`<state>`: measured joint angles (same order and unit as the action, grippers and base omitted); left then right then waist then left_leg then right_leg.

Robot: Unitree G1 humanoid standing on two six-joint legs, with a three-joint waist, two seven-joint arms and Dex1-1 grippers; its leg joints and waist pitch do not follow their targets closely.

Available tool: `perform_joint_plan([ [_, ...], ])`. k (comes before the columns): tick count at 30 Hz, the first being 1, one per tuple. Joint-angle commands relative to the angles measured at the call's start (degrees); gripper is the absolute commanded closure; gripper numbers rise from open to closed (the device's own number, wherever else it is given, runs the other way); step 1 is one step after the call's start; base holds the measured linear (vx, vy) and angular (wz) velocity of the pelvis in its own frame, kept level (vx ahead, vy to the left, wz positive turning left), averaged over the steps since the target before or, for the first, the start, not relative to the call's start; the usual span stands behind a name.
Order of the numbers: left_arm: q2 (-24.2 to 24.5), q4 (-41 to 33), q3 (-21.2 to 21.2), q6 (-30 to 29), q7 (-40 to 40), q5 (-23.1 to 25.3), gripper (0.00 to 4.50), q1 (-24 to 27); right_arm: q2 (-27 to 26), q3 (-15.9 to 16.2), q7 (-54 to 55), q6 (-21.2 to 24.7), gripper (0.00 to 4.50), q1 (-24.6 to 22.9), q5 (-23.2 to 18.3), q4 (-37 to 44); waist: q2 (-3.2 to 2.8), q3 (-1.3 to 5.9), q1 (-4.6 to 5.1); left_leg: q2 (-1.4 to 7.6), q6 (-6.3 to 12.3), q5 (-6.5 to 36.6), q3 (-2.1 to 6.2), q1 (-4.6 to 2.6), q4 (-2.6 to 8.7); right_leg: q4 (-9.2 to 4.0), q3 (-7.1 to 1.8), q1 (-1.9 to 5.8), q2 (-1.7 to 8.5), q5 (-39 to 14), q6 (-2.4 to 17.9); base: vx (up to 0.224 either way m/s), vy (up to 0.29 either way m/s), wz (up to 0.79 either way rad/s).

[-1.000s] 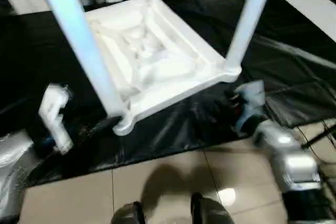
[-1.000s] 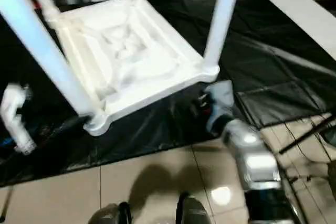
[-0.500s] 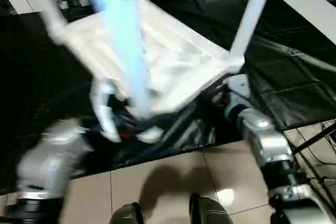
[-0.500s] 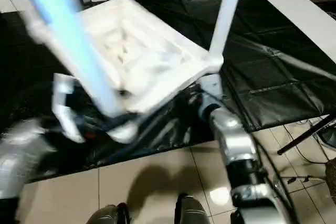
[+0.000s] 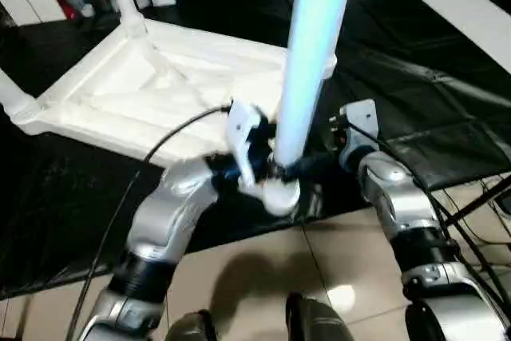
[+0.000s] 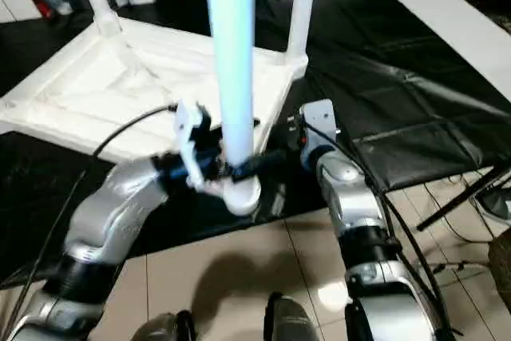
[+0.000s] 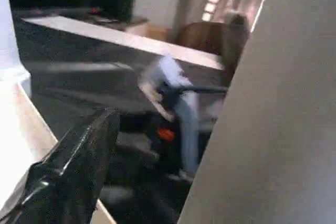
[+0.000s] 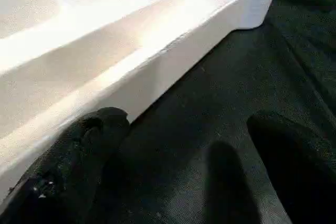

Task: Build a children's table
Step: Rotate table base

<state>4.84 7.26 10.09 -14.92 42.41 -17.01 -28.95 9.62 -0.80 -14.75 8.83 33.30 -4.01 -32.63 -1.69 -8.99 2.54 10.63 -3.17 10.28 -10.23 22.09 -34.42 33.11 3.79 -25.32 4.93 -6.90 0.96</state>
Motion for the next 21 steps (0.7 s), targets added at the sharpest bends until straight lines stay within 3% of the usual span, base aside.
perform_joint_plan([
  [1,-0.17,1.96,0.19,2.41,-0.73,1.66,0.06,-0.08,0.49,-1.03,0.36,-0.73,0.00,-0.96,-0.61,0.69,0.11,5.60,-0.43,1.10,5.63,11.10,0.24,-0.53,3.53,-3.65,-1.76,4.31,1.96,-17.15,13.20,0.000,0.000,0.00],
  [2,-0.09,2.11,0.32,3.15,-0.96,2.16,0.06,0.16,0.87,-1.41,0.26,-0.53,0.00,-1.86,-0.83,1.76,-0.33,5.71,-0.38,1.16,5.77,10.98,0.27,-0.45,3.50,-3.62,-1.72,4.43,1.94,-16.16,13.70,0.000,0.000,0.00],
  [3,0.18,1.98,0.48,3.91,-1.22,2.72,0.06,0.82,1.53,-1.96,-0.10,-0.11,0.00,-3.53,-1.19,3.88,-0.06,5.78,-0.67,1.16,6.06,11.18,0.18,-0.58,3.47,-3.63,-1.80,4.43,2.00,-16.28,13.86,0.000,0.000,0.00],
  [4,0.49,1.62,0.57,4.18,-1.10,2.85,0.06,1.54,2.06,-2.30,-0.59,0.20,0.00,-4.94,-1.49,5.75,-0.45,5.87,-0.80,1.18,6.21,10.87,0.24,-0.54,3.45,-3.51,-1.83,4.58,2.00,-15.89,13.95,0.000,0.000,0.00],
  [5,0.49,1.62,0.57,4.18,-1.10,2.85,0.06,1.54,2.06,-2.30,-0.59,0.20,0.00,-4.94,-1.49,5.75,-0.29,5.94,-0.91,1.20,6.51,10.46,0.20,-0.50,3.43,-3.59,-1.83,4.59,1.99,-15.45,13.90,0.000,0.000,0.00],
  [6,1.40,-2.58,-1.00,2.82,-0.83,0.77,0.06,5.35,2.78,-3.01,-3.65,1.73,0.00,-9.99,-4.17,14.15,-1.11,6.34,-1.17,1.28,6.90,9.55,0.23,-0.45,3.30,-3.34,-1.78,4.91,1.99,-13.77,14.36,0.000,0.000,0.00],
  [8,2.23,-6.64,-2.47,1.44,-0.72,-1.34,0.06,9.29,3.01,-3.51,-6.20,3.23,0.00,-14.63,-7.20,22.26,-0.69,6.42,-1.33,1.41,8.73,8.03,0.33,0.21,3.40,-2.95,-1.85,5.26,1.98,-10.55,15.03,0.000,0.000,0.00],
  [11,3.61,-10.14,-2.87,-0.32,0.68,-3.55,0.06,13.12,2.88,-3.83,-6.88,6.42,0.00,-18.34,-9.98,29.39,-1.24,6.34,-1.21,1.28,8.33,11.03,0.12,-0.31,3.40,-3.76,-1.59,4.76,1.88,-18.27,13.41,0.000,0.000,0.00],
  [12,4.31,-12.85,-3.35,-1.75,1.69,-5.77,0.06,15.91,2.92,-3.84,-6.70,8.65,0.00,-20.50,-11.21,33.36,-1.40,5.94,-1.15,1.39,6.21,14.12,0.21,-0.48,3.60,-4.45,-1.40,4.31,1.83,-25.76,10.58,0.000,0.000,0.00],
  [13,4.79,-14.68,-3.62,-2.74,2.06,-7.19,0.06,17.87,3.10,-3.58,-6.75,9.70,0.00,-22.07,-11.91,36.02,-1.48,5.92,-1.26,1.45,5.55,14.65,0.29,-0.58,3.72,-4.56,-1.38,4.20,1.78,-27.44,9.80,0.000,0.000,0.00],
  [15,5.28,-16.67,-4.22,-3.71,1.51,-8.21,0.06,20.58,3.64,-2.89,-6.95,10.73,0.00,-24.31,-12.33,39.27,-1.44,5.54,-1.23,1.14,3.59,18.32,0.27,-1.33,3.66,-5.76,-1.25,3.05,1.51,-35.22,5.94,0.000,0.000,0.00],
  [17,5.62,-18.68,-5.86,-4.44,-0.35,-8.57,0.06,24.42,4.46,-1.90,-6.79,12.79,0.00,-27.19,-11.99,43.14,-1.39,5.45,-1.17,1.00,3.01,19.18,0.35,-1.35,3.75,-6.07,-1.16,2.93,1.36,-37.19,4.32,0.000,0.000,0.00],
  [18,5.27,-20.71,-8.70,-4.46,-3.37,-8.85,0.06,28.75,5.25,-0.53,-5.89,15.34,0.00,-30.34,-10.28,47.30,-0.84,5.41,-0.76,0.67,2.16,20.34,0.43,-1.04,3.54,-6.67,-0.78,2.84,1.21,-41.70,1.19,0.000,0.000,0.00],
  [19,4.58,-21.52,-10.48,-4.10,-5.28,-9.05,0.06,30.54,5.36,0.12,-5.19,16.34,0.00,-31.83,-9.26,49.33,-1.11,5.45,-0.78,0.57,1.88,20.16,0.56,-0.95,3.55,-6.62,-0.74,2.85,1.24,-42.30,0.37,0.000,0.000,0.00],
  [20,3.89,-22.35,-11.99,-3.80,-7.49,-8.82,0.06,31.89,5.22,0.58,-4.47,17.34,0.00,-33.26,-8.81,51.48,-0.67,5.17,-0.35,0.18,1.53,21.71,0.50,-0.99,3.24,-7.55,-0.24,2.16,0.96,-46.44,-2.10,0.000,0.000,0.00],
  [21,3.45,-22.95,-12.83,-3.65,-8.96,-8.57,0.06,32.71,5.09,0.79,-4.01,18.03,0.00,-34.23,-8.76,52.98,-0.87,5.35,-0.10,-0.14,1.02,22.67,0.66,-1.31,2.89,-8.23,0.37,1.85,0.87,-48.60,-4.04,0.000,0.000,0.00],
])
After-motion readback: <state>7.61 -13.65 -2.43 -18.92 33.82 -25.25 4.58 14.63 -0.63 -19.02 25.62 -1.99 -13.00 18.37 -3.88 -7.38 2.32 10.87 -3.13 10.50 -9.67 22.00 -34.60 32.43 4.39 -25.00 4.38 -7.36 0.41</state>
